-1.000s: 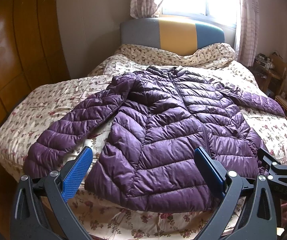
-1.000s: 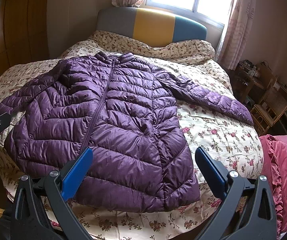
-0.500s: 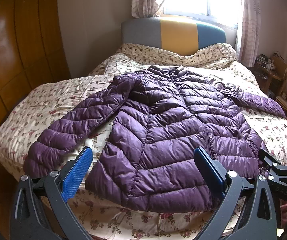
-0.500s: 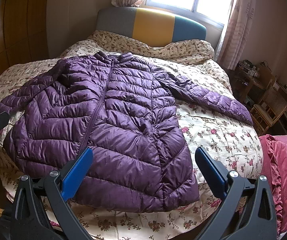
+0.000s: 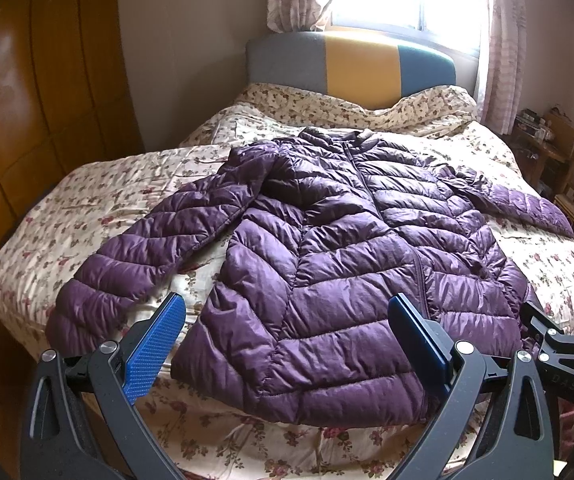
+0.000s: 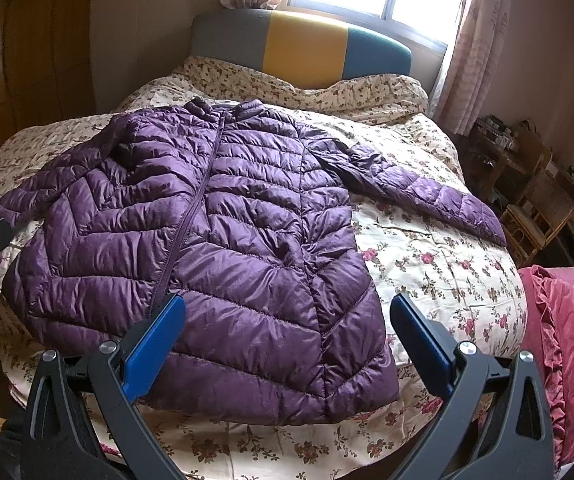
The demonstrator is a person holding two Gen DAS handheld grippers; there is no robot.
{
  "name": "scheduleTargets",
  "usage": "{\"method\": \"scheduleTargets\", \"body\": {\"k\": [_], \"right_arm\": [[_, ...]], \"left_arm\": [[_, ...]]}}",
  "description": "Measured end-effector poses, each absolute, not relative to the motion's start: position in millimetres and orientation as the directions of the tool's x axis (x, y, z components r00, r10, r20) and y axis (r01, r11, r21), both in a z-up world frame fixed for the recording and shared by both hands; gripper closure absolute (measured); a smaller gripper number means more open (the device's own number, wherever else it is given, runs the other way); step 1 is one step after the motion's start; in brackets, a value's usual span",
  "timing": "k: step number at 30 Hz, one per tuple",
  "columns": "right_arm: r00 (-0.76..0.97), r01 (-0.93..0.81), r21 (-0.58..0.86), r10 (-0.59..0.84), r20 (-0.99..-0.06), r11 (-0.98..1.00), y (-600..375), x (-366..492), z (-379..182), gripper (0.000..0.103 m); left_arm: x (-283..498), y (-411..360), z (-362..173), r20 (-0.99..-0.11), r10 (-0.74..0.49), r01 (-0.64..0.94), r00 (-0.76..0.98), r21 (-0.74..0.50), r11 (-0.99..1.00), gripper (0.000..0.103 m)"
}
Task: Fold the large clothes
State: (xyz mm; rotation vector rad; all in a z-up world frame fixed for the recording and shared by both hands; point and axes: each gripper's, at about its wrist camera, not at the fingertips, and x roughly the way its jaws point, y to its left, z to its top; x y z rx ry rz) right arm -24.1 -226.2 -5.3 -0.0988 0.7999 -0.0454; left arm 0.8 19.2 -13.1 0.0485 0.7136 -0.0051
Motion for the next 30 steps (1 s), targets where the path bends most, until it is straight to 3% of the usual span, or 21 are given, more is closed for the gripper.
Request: {"method": "scheduleTargets", "body": {"k": [21,30], "right_arm": [[0.571,0.135,-0.130,-0.184,-0.800,0.982,-299.7,62.7,-51.1,0.003],[0.466,0.378,-0.153,-0.330,-0.821,0.913,-429.6,133.0,-68.0,0.021]], "left_arm": [[96.6,15.9,-40.7,-0.711,-0.008,0.045,0.704,0.033,0.998,0.003],[175.4,18.1,-69.2,-0.762,-0.019,0.057,0.647,0.023,0.998,0.003]]}}
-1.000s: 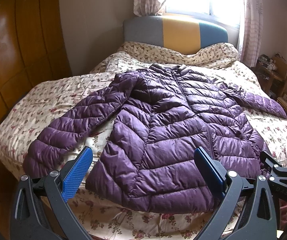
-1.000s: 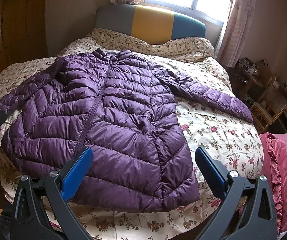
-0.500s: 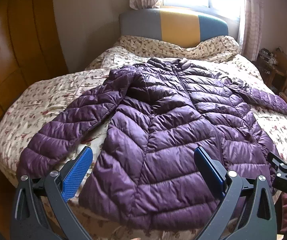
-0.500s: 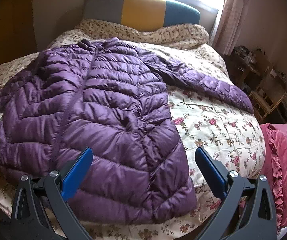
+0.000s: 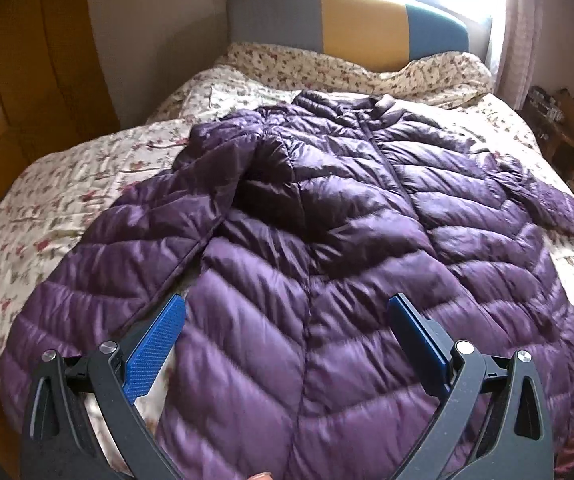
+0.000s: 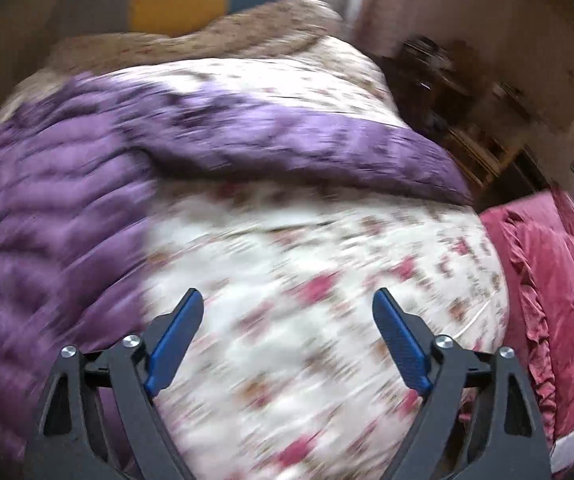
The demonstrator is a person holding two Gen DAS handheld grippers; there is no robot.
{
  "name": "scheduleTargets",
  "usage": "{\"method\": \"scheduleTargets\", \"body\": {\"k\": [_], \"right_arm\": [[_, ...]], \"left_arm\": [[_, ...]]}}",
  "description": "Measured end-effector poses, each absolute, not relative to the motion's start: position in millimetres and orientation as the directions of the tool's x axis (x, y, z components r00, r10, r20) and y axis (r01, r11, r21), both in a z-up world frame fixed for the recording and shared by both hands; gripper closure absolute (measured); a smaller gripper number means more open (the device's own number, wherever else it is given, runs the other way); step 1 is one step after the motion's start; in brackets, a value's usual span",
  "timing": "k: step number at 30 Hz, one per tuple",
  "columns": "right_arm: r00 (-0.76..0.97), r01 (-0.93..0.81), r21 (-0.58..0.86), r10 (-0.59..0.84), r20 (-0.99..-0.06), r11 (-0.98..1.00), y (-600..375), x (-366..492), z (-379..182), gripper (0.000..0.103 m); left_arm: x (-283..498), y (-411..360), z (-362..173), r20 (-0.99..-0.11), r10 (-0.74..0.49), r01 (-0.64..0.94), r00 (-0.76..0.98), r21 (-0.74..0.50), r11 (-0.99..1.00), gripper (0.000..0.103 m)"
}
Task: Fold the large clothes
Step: 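Grasp the purple jacket's sleeve cuff with the right gripper and lift it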
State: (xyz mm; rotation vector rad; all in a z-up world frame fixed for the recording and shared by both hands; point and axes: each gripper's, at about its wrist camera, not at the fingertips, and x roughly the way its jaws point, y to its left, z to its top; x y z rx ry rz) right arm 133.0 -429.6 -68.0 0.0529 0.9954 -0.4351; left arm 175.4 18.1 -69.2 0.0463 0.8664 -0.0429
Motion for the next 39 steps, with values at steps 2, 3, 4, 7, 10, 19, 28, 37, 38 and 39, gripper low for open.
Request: {"method": "scheduleTargets", "body": {"k": [2,3,4,7,10,19,28,37,38,39], "right_arm": [[0.430,0.439,-0.154,-0.358,-0.829,0.885,-464.4,146.3,-71.4,0.023],[0.413,0.465,-0.160,-0.374,-0.831,0.871,-479.0,151.6,-72.7,0.024],[0.391,0.495,-0.172,-0.394,-0.832,0.852,-498.0,158.0,-74.5,0.026],[0.339,0.573,-0.186,-0.437,-0.833,0.798,-543.5,170.2,-77.6,0.032],[0.296,0.655,-0.174,-0.461,-0.837,0.736,-588.2,180.6,-74.7,0.037],[0.218,0.818,-0.023,-0.347,-0.912,0.574,-688.2,215.0,-99.9,0.037],[0.287,0.819,0.083,-0.280,-0.916,0.568,-696.8,234.0,-105.6,0.079],[0.402,0.710,0.071,-0.321,-0.857,0.701,-643.5,271.0,-64.6,0.092],[0.415,0.698,0.073,-0.319,-0.852,0.713,-637.4,277.1,-60.5,0.092],[0.429,0.684,0.077,-0.315,-0.846,0.725,-629.7,281.3,-55.6,0.092]], "left_arm": [[192.7,20.8,-74.8,-0.767,-0.015,0.044,0.642,0.017,0.999,0.003],[201.1,21.5,-77.3,-0.773,-0.013,0.040,0.634,0.015,0.999,0.003],[207.9,22.0,-79.1,-0.776,-0.014,0.039,0.630,0.014,0.999,0.003],[230.4,21.5,-81.8,-0.778,-0.014,0.038,0.628,0.014,0.999,0.003],[253.1,19.5,-82.7,-0.774,-0.034,0.048,0.633,-0.005,0.999,0.003],[316.8,8.2,-98.4,-0.783,-0.075,0.057,0.617,-0.051,0.997,0.003],[356.6,13.0,-125.4,-0.808,-0.060,0.034,0.586,-0.049,0.998,0.003],[355.7,15.5,-132.9,-0.809,-0.079,0.042,0.582,-0.067,0.997,0.003],[356.4,16.2,-132.7,-0.809,-0.082,0.043,0.582,-0.070,0.997,0.003],[356.2,16.0,-132.9,-0.809,-0.082,0.042,0.582,-0.071,0.997,0.003]]}}
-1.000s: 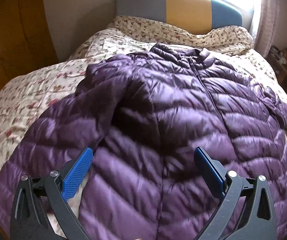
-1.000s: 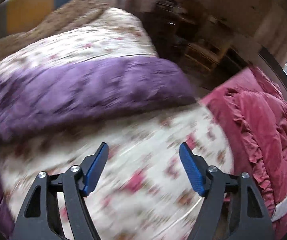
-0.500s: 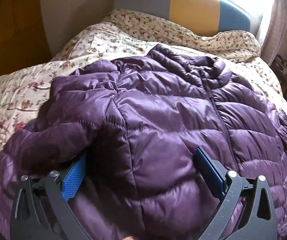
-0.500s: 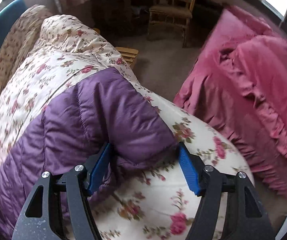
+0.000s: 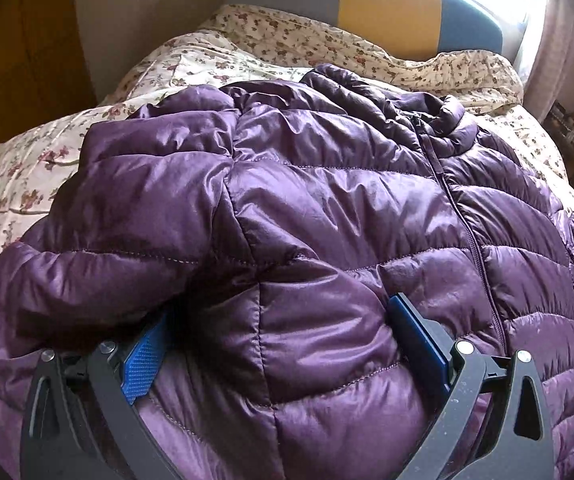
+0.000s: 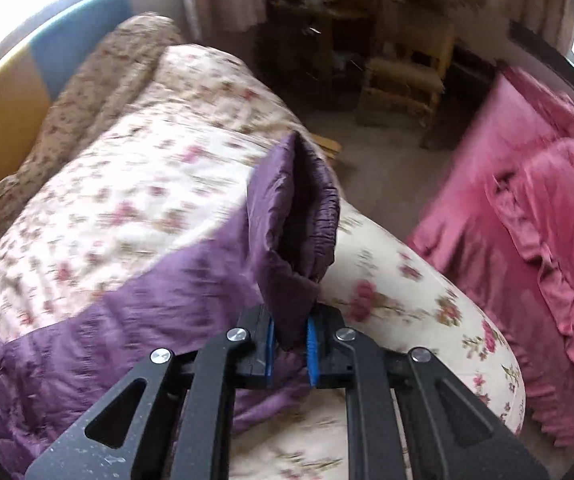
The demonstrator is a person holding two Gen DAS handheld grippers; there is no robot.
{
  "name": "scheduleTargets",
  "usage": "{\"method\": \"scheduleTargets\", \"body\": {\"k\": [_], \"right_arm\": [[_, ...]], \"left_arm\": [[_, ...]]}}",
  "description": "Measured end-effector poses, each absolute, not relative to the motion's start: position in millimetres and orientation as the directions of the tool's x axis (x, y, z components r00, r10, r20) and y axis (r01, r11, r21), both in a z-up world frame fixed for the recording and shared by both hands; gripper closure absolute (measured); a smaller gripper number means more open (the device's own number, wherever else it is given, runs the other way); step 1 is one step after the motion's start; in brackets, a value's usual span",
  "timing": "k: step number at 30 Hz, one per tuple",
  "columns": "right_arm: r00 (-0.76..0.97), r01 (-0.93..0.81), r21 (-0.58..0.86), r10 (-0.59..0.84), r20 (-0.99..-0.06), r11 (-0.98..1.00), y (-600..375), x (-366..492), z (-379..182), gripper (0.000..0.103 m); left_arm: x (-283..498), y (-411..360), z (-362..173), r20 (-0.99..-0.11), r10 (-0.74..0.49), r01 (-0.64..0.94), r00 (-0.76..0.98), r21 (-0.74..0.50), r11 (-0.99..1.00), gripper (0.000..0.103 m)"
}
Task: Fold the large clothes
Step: 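Grasp the purple jacket's sleeve cuff with the right gripper and lift it, then carry the sleeve across the jacket body with the right gripper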
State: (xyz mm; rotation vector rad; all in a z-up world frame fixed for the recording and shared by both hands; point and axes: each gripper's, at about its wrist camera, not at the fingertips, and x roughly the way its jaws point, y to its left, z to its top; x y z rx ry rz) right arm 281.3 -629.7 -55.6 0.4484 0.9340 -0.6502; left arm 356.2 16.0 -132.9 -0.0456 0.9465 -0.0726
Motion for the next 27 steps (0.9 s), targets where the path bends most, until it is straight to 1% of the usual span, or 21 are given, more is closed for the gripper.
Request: {"method": "scheduleTargets", "body": {"k": [3,7,10,15,17,21,22,27], "right_arm": [[0.463,0.633,0.070,-0.305,-0.832,0.771,-598.2,299.4,-42.6,0.092],[0.520,0.550,0.095,-0.251,-0.817,0.830,-548.5,324.3,-29.6,0.092],[0.568,0.453,0.110,-0.191,-0.800,0.885,-499.7,343.6,-22.5,0.092],[0.601,0.301,0.117,-0.093,-0.794,0.946,-414.4,369.5,-25.0,0.092],[0.604,0.232,0.126,-0.041,-0.796,0.964,-377.8,378.5,-28.7,0.092],[0.603,0.105,0.143,0.051,-0.796,0.984,-308.2,387.9,-37.4,0.092],[0.601,0.084,0.146,0.066,-0.796,0.986,-292.7,387.1,-39.7,0.092],[0.581,-0.007,0.163,0.137,-0.803,0.987,-245.1,387.6,-49.5,0.092]], "left_arm": [[353.7,17.6,-132.8,-0.808,-0.093,0.043,0.582,-0.083,0.996,0.003],[352.8,18.2,-132.0,-0.810,-0.100,0.047,0.578,-0.090,0.995,0.003],[353.5,21.4,-130.5,-0.806,-0.118,0.048,0.580,-0.110,0.993,0.003],[352.2,26.9,-127.2,-0.794,-0.150,0.051,0.590,-0.149,0.988,0.003],[351.7,29.7,-125.9,-0.790,-0.159,0.051,0.592,-0.161,0.986,0.005],[349.7,35.7,-122.7,-0.785,-0.180,0.057,0.592,-0.182,0.982,0.014],[348.8,37.1,-122.3,-0.785,-0.183,0.058,0.592,-0.185,0.981,0.017],[345.1,45.5,-119.5,-0.780,-0.209,0.072,0.590,-0.207,0.976,0.024]]}}
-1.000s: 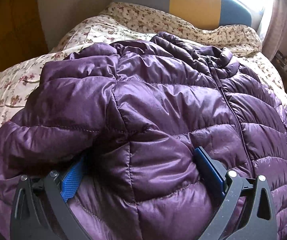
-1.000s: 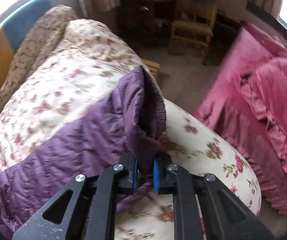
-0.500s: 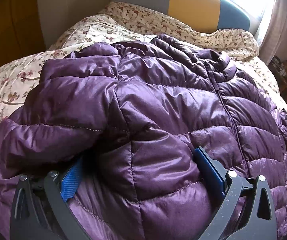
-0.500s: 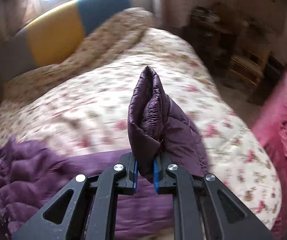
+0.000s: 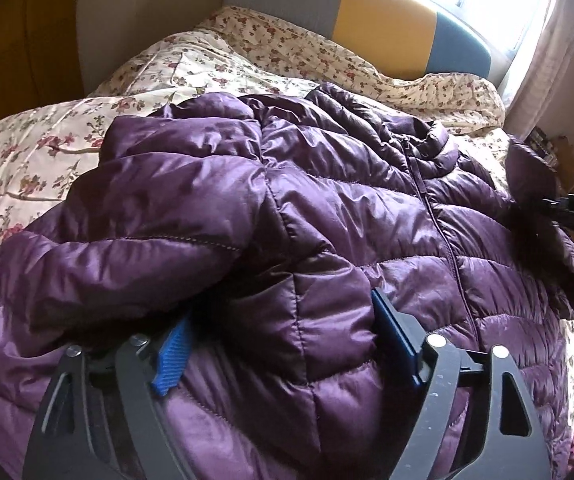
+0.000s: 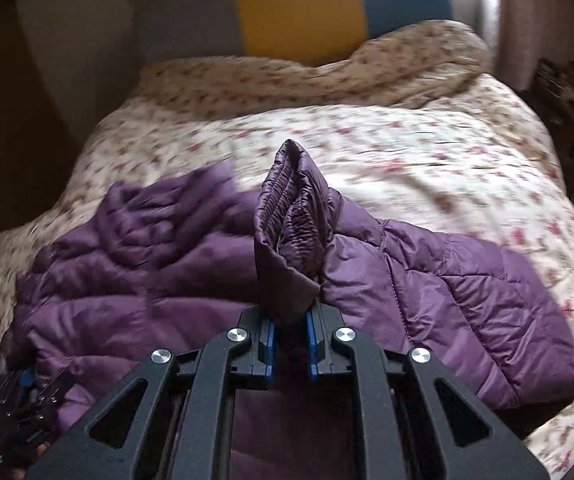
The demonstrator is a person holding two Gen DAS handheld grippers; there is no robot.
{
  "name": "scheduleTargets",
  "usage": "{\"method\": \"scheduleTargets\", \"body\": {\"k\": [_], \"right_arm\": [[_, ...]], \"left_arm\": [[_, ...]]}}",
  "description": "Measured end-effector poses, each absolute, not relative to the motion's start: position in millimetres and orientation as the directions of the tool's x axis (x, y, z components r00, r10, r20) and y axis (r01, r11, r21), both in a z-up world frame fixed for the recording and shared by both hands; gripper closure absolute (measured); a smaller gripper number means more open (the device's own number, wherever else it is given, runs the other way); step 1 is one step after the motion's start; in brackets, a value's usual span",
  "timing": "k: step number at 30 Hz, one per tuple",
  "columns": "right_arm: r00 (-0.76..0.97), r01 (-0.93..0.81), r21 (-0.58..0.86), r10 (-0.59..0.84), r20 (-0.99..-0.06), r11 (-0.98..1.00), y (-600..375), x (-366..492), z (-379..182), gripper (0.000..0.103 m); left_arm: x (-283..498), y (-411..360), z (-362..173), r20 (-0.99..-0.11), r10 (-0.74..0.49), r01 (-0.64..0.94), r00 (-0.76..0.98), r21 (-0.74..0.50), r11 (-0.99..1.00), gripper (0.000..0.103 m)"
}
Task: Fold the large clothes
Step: 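Carry the sleeve across the jacket body with the right gripper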
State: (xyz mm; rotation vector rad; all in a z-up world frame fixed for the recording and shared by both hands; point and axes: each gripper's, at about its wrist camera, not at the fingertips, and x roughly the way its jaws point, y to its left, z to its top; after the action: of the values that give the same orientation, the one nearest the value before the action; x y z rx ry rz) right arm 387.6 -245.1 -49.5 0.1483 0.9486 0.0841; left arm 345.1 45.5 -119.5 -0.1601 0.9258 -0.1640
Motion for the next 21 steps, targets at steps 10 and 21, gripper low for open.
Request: {"method": "scheduleTargets", "body": {"k": [10,21], "right_arm": [[0.542,-0.093,0.193,0.212,-0.813,0.977,-197.1,379.9,-65.6,0.092],[0.471,-0.249,0.202,0.300,-0.830,0.947,-142.2,360.3,-86.0,0.092]], "left_arm": [[338.0,61.5,-114.5,-0.763,-0.270,0.078,0.588,-0.278,0.957,0.037],[327.5,74.9,-104.6,-0.750,-0.285,0.063,0.596,-0.311,0.948,0.037]]}}
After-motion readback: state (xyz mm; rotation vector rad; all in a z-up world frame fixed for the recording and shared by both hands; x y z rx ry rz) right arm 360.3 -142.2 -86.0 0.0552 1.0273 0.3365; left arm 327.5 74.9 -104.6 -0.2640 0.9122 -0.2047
